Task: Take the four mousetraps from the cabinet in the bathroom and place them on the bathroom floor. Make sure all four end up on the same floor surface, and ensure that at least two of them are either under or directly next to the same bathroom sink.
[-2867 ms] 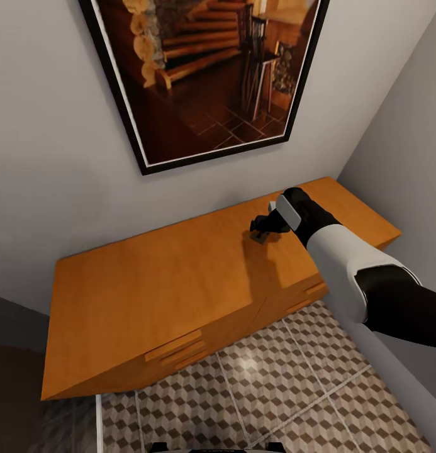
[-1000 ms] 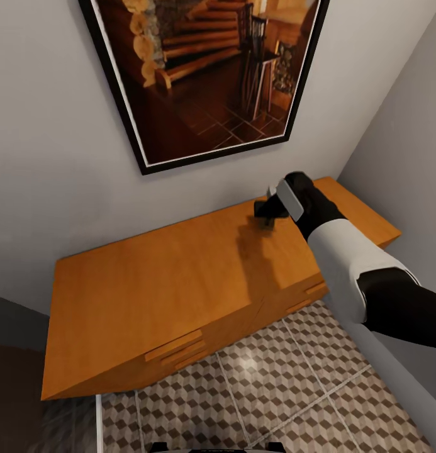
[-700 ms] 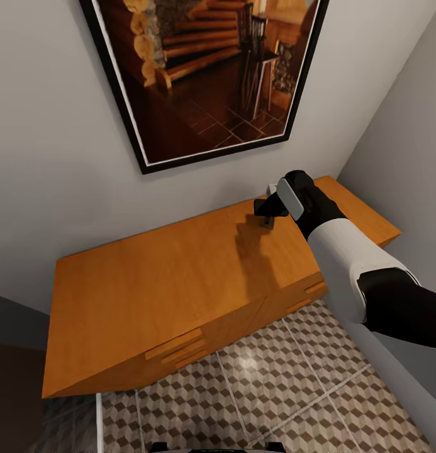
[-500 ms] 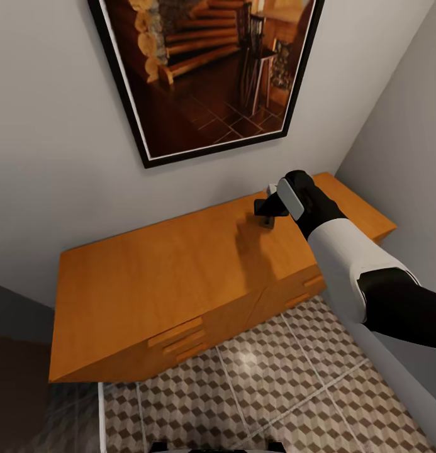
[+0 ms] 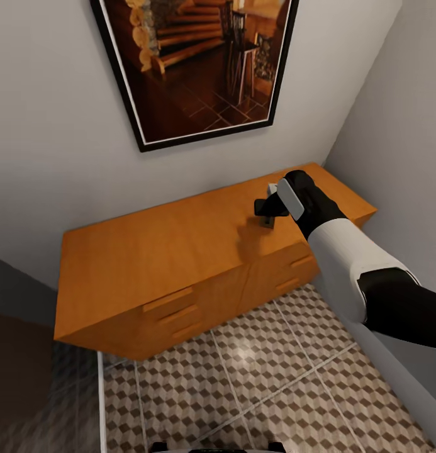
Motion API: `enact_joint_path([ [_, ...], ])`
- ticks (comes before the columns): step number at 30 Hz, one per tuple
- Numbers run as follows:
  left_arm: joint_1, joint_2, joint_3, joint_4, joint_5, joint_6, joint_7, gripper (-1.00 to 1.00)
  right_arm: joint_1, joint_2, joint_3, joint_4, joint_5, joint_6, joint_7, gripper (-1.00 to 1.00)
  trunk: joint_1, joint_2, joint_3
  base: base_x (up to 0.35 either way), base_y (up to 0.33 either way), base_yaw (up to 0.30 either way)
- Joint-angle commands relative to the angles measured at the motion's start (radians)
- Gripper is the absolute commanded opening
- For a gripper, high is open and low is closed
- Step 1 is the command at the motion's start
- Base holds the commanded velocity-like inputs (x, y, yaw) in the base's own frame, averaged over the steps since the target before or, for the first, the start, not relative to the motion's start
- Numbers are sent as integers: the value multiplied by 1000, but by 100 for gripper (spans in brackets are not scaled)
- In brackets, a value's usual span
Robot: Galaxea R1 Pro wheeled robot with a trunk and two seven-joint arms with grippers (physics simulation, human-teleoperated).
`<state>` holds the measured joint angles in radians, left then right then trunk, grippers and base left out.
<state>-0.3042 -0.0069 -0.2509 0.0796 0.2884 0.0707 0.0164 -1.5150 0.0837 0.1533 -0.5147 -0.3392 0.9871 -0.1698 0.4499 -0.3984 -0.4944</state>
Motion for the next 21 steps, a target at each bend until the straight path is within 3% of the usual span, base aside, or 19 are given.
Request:
enact_joint_path([
  [1, -1, -1, -8, 2, 8, 1, 2, -100, -1, -1, 5, -1, -12, 2, -7, -100, 0, -2, -1, -241, -212, 0],
  [21, -1, -1, -8, 2, 8, 1, 2, -100, -1, 1, 6, 12, -12, 1, -7, -100, 0, -2, -1, -243, -210, 0],
])
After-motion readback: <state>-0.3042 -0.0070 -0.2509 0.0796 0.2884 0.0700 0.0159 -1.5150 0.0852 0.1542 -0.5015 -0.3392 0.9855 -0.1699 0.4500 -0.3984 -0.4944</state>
